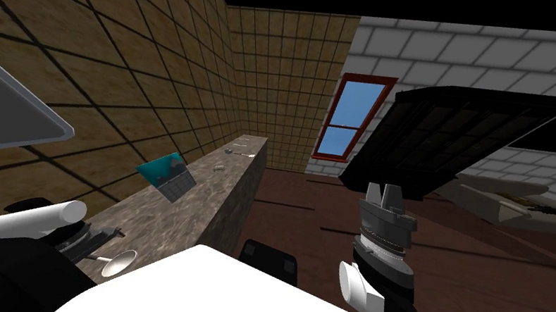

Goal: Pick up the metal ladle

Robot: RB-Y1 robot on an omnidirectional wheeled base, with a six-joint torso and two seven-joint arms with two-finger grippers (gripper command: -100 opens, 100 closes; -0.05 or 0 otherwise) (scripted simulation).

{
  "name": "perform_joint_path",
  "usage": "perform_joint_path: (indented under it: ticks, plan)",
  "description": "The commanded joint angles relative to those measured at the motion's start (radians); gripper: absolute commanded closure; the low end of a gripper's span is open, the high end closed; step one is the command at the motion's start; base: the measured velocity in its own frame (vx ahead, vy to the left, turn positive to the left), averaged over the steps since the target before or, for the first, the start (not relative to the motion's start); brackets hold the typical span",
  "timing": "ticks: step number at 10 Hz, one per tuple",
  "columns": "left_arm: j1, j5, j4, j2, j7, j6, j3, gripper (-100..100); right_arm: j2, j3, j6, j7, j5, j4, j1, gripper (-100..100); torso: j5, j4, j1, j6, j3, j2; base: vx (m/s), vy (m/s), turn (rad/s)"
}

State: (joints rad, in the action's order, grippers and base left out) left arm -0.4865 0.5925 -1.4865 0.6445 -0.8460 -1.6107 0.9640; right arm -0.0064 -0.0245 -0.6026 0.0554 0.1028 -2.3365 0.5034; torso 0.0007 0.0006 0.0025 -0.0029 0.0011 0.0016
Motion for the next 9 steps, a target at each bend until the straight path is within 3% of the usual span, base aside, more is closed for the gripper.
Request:
perform_joint_path:
  ticks: [1, 2, 6, 7, 8, 9]
  plan:
    - [0.0, 0.0, 0.0, 0.0, 0.0, 0.0, 0.0, -100, 0.0, 0.0, 0.0, 0.0, 0.0, 0.0, 0.0, 0, 0.0, 0.0, 0.0, 0.0, 0.0, 0.0, -0.017, 0.011, -0.008]
    - [0.001, -0.001, 0.001, 0.0, 0.002, 0.003, -0.002, 100, 0.0, 0.0, 0.0, 0.0, 0.0, 0.0, 0.0, 0, 0.0, 0.0, -0.001, 0.0, 0.0, -0.001, 0.0, 0.0, 0.0]
    - [0.0, -0.001, 0.001, 0.0, 0.001, 0.003, -0.001, 100, 0.0, 0.0, 0.0, 0.0, 0.0, 0.0, 0.0, 0, 0.001, 0.0, 0.0, 0.0, -0.002, -0.003, 0.0, 0.0, 0.0]
    - [0.0, -0.001, 0.001, 0.0, 0.001, 0.003, -0.001, 0, 0.0, 0.0, 0.0, 0.0, 0.0, 0.0, 0.0, 0, 0.001, -0.001, 0.0, 0.0, -0.002, -0.003, 0.0, 0.0, 0.0]
    - [-0.01, 0.012, -0.018, 0.011, -0.009, -0.03, 0.024, 100, 0.0, 0.0, 0.0, 0.0, 0.0, 0.0, 0.0, 0, 0.001, -0.001, 0.0, 0.0, -0.002, -0.003, 0.034, -0.016, 0.04]
    - [-0.013, 0.017, -0.026, 0.015, -0.011, -0.043, 0.034, 100, 0.0, 0.0, 0.0, 0.0, 0.0, 0.0, 0.0, 0, 0.0, -0.001, -0.001, 0.0, -0.002, -0.004, 0.046, -0.03, 0.041]
